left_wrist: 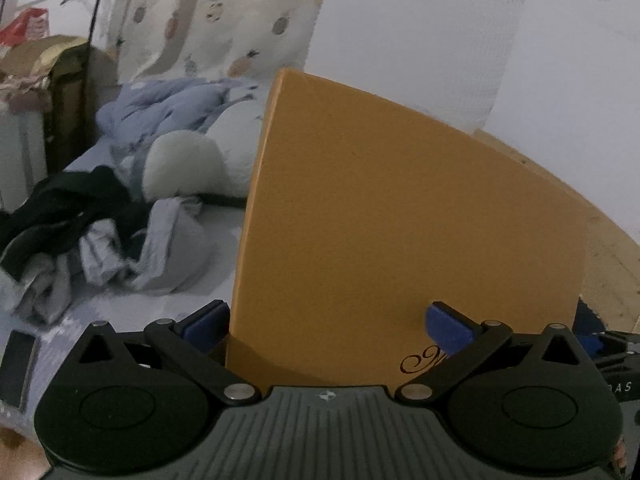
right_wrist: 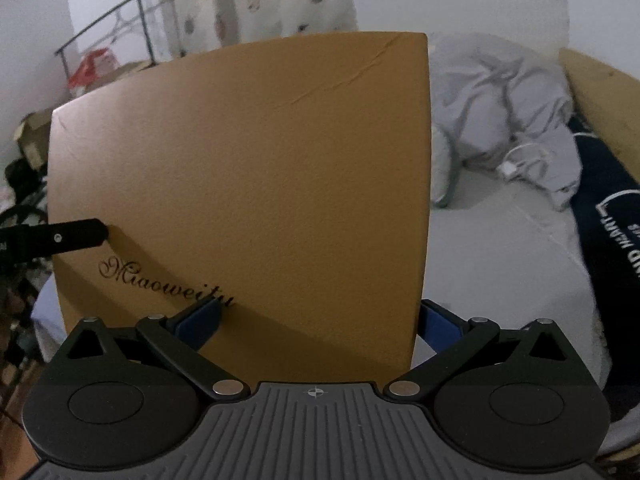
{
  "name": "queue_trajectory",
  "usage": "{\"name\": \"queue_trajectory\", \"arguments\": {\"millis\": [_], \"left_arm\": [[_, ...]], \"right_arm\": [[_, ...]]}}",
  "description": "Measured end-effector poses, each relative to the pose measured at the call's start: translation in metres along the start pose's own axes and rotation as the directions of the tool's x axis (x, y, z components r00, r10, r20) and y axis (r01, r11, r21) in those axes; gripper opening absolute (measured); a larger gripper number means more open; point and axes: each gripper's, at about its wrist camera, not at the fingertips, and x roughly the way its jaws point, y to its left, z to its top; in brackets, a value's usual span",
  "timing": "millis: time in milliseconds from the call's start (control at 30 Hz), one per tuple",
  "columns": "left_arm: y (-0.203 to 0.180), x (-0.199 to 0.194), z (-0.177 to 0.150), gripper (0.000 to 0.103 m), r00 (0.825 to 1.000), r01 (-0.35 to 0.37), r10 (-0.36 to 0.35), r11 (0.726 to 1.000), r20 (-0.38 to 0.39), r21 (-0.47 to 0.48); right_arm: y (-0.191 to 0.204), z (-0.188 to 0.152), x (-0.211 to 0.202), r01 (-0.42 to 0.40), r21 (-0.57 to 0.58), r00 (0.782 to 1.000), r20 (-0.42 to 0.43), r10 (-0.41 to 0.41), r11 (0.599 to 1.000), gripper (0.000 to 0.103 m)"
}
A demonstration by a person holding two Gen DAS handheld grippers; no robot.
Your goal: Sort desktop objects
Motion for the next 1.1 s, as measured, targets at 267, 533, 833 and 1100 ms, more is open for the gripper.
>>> {"name": "queue_trajectory", "arguments": {"millis": [267, 533, 833, 1100], "left_arm": [[0.023, 0.006, -0.020, 0.103, 0.998, -0.038, 0.035, 0.998, -0.061, -0.042], [0.032, 0.006, -0.048, 0.103, 0.990, -0.059, 0.050, 0.996, -0.133, -0.062], [0.046, 0.023, -0.075, 0.103, 0.976, -0.081, 0.062, 0.993, -0.210, -0.086], [0.064, 0.051, -0.075, 0.103, 0.964, -0.100, 0.072, 0.990, -0.258, -0.097]], "right_arm": [[0.023, -0.022, 0.028, -0.019, -0.017, 0.996, -0.084, 0.018, 1.000, 0.103], [0.023, -0.042, 0.060, -0.020, -0.003, 0.985, -0.172, 0.019, 1.000, 0.103], [0.021, -0.054, 0.104, -0.014, 0.011, 0.967, -0.255, 0.016, 1.000, 0.103], [0.018, -0.050, 0.131, -0.020, 0.018, 0.955, -0.295, 0.024, 1.000, 0.103]]}}
